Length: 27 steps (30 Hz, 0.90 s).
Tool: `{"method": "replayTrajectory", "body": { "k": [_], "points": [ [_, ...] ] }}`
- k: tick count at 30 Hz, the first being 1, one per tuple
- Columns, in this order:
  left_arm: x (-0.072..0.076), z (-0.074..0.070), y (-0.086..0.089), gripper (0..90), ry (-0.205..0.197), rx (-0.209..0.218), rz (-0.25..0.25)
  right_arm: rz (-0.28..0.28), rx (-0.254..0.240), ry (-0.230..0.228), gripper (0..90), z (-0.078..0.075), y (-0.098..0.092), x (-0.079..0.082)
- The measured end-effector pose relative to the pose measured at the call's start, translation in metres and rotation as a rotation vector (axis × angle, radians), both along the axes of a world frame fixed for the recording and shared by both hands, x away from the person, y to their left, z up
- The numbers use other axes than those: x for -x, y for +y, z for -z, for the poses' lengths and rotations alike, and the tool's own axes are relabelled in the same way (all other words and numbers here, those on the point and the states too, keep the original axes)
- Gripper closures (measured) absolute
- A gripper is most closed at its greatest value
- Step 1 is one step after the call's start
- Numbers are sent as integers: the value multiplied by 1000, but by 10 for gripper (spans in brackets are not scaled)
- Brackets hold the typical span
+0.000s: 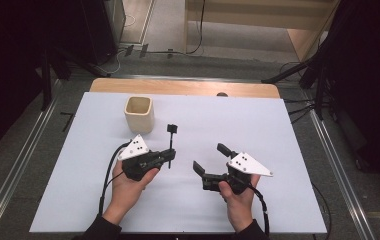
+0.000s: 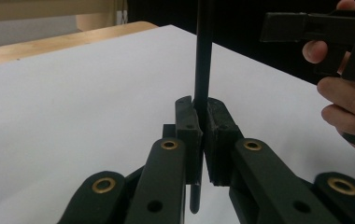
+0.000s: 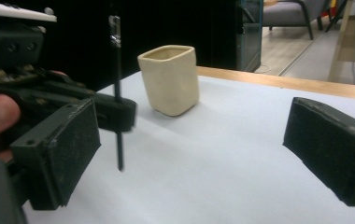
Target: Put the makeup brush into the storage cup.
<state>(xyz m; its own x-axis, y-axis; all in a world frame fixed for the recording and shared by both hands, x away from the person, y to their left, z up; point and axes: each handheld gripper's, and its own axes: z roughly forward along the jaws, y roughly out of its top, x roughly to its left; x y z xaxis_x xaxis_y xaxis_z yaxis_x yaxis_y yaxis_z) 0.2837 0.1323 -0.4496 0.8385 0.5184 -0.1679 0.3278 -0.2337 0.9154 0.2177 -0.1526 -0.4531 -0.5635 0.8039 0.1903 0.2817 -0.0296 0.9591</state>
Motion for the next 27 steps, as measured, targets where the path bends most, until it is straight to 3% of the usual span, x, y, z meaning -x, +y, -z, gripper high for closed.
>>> {"method": "replayTrajectory", "body": {
  "k": [8, 14, 18, 27],
  "points": [
    [-7, -6, 17, 860, -21, 16, -49, 25, 41, -5, 21, 6, -20, 1],
    [-10, -11, 26, 860, -29, 26, -74, 29, 38, 12, 6, 13, -33, 2],
    [-15, -14, 32, 860, -37, 28, -92, 40, 80, 15, 0, 23, -46, 3],
    [-24, -20, 41, 860, -47, 35, -117, 78, 86, 16, 0, 29, -69, 9]
  ]
}}
